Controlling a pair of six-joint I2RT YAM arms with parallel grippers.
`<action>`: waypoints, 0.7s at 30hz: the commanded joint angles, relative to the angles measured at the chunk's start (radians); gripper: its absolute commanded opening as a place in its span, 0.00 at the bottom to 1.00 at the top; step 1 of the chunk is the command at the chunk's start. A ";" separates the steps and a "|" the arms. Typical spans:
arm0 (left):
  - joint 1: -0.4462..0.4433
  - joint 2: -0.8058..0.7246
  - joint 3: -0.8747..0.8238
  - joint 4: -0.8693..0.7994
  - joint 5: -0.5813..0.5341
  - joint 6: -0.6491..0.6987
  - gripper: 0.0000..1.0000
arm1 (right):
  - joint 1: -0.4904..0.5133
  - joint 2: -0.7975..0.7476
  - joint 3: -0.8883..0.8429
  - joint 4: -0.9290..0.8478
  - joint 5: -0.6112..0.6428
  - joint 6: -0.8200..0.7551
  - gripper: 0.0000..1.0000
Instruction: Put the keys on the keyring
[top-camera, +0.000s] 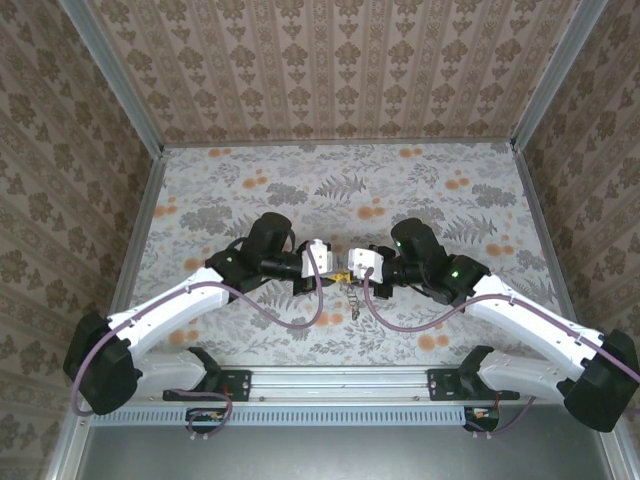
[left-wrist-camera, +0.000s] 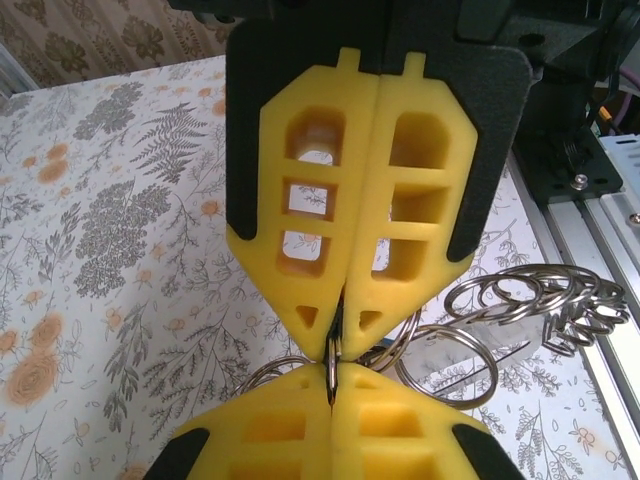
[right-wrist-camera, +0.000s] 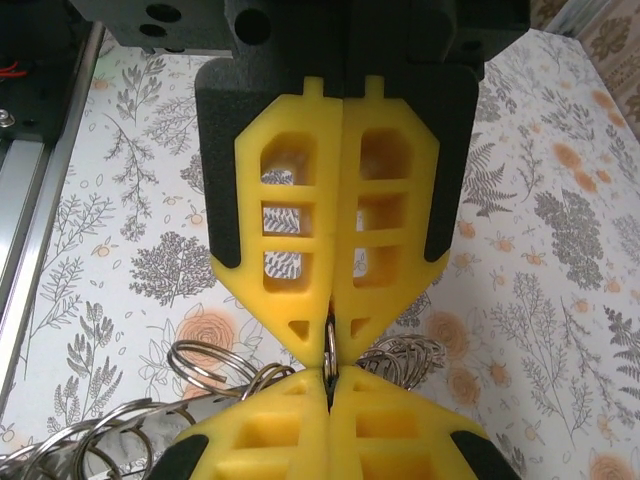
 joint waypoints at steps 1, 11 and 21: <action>-0.007 -0.021 0.028 0.016 -0.007 0.022 0.00 | 0.007 0.000 0.032 -0.013 -0.005 -0.010 0.00; 0.000 -0.104 -0.074 0.253 0.144 -0.053 0.00 | -0.077 -0.105 -0.072 0.082 -0.207 0.073 0.23; 0.000 -0.098 -0.086 0.306 0.173 -0.070 0.00 | -0.077 -0.103 -0.059 0.096 -0.228 0.083 0.19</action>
